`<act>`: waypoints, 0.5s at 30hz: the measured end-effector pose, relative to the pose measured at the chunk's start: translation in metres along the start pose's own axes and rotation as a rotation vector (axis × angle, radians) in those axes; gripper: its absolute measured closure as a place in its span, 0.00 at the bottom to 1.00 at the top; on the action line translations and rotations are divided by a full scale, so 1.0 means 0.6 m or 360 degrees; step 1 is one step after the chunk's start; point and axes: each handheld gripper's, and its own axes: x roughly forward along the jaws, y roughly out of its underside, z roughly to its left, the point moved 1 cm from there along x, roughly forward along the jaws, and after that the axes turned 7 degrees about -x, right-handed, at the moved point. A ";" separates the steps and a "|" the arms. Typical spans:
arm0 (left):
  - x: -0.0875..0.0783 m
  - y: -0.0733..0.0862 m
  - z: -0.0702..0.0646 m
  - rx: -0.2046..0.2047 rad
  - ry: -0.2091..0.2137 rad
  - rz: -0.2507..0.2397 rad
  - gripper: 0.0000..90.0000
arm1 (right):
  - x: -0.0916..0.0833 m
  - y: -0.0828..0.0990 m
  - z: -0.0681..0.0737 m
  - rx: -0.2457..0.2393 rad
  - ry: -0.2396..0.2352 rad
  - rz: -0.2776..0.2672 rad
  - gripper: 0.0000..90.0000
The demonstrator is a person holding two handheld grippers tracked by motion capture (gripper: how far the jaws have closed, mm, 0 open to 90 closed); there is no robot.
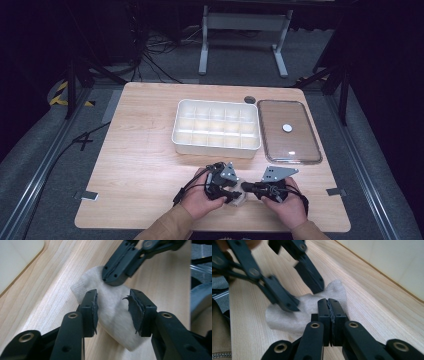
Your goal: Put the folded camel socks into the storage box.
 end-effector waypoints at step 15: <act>0.019 0.016 -0.032 0.0045 0.0147 0.0119 0.97 | -0.003 -0.001 -0.001 -0.0001 -0.0001 -0.0005 0.99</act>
